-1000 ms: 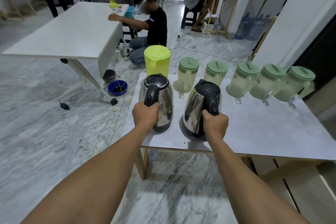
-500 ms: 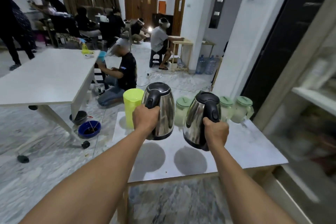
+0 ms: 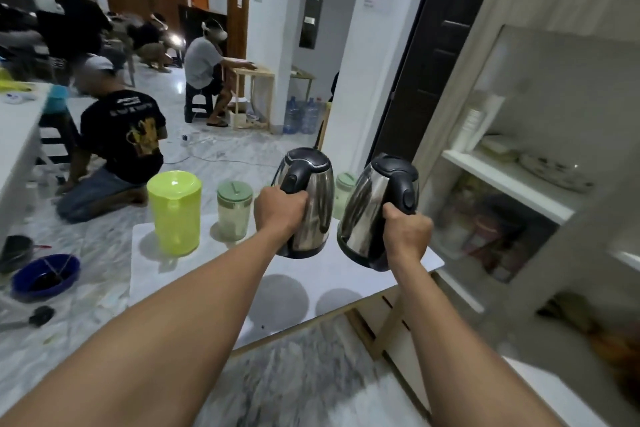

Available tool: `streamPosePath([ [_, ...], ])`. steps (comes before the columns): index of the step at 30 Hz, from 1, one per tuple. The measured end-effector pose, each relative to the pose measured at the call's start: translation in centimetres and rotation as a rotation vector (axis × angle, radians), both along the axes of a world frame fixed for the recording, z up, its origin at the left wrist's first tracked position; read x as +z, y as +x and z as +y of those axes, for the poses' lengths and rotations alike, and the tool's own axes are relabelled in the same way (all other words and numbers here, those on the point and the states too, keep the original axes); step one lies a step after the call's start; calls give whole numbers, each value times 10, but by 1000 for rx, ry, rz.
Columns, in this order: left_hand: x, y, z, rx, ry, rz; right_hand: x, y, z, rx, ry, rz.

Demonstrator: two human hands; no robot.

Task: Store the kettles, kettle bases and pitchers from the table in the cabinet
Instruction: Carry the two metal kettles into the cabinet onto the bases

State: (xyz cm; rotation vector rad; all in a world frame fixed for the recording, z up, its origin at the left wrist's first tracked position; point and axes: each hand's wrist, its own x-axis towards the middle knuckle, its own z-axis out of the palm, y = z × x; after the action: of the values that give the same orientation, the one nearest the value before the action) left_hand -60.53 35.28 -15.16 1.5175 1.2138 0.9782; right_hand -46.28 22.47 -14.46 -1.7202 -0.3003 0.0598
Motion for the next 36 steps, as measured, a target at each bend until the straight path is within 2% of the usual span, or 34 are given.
streamPosePath([
  [16, 61, 96, -60, -197, 119, -66, 52, 75, -107, -179, 24, -125],
  [23, 93, 143, -86, -325, 156, -86, 75, 108, -158, -331, -16, -170],
  [36, 144, 253, -155, -688, 157, -208, 117, 152, -261, -677, -5, -194],
])
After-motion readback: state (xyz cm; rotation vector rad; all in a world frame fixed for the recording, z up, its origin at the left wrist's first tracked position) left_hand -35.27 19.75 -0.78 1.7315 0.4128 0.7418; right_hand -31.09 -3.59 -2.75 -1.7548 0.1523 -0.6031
